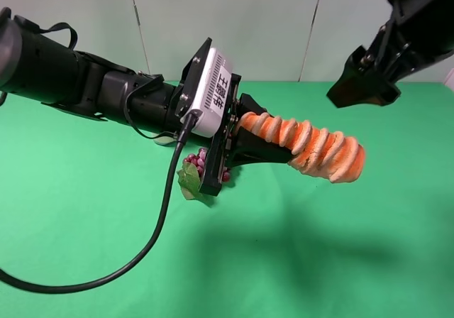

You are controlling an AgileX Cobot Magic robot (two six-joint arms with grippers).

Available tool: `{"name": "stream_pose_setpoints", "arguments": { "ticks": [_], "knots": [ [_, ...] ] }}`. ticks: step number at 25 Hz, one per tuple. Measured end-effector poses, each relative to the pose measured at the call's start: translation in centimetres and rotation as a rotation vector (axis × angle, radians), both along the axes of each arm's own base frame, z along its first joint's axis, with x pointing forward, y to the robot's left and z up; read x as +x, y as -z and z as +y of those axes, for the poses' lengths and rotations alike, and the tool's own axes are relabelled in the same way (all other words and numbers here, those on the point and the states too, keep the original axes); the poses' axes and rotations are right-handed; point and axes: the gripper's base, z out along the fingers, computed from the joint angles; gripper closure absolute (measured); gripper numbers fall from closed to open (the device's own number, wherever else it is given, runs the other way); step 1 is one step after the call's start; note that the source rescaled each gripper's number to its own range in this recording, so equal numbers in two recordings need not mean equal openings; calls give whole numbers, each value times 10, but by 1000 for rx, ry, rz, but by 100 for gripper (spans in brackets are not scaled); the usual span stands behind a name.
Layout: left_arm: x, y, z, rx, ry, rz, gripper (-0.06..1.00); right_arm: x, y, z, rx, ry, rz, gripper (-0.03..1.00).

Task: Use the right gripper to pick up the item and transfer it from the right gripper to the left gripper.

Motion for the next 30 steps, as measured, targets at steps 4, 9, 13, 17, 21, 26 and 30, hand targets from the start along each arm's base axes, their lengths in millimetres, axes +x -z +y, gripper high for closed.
{"name": "stream_pose_setpoints", "arguments": {
  "ticks": [4, 9, 13, 17, 21, 26, 30],
  "knots": [
    [0, 0, 0, 0, 0, 0, 90, 11, 1, -27, 74, 154, 56, -3],
    [0, 0, 0, -1, 1, 0, 90, 12, -6, -66, 206, 427, 89, -3],
    [-1, -1, 0, -13, 13, 6, 90, -16, -28, -82, 285, 542, 24, -3],
    [-2, -2, -1, -24, 23, 10, 90, -55, -51, -87, 360, 578, -88, -3],
    [-2, -2, -1, -24, 23, 10, 90, -96, -45, -99, 365, 640, -192, -3],
    [-2, -2, -1, -27, 25, 11, 91, -135, -7, -109, 344, 707, -237, -3],
    [-3, -3, -1, -29, 27, 12, 92, -156, 24, -113, 346, 729, -237, -3]
  ]
}}
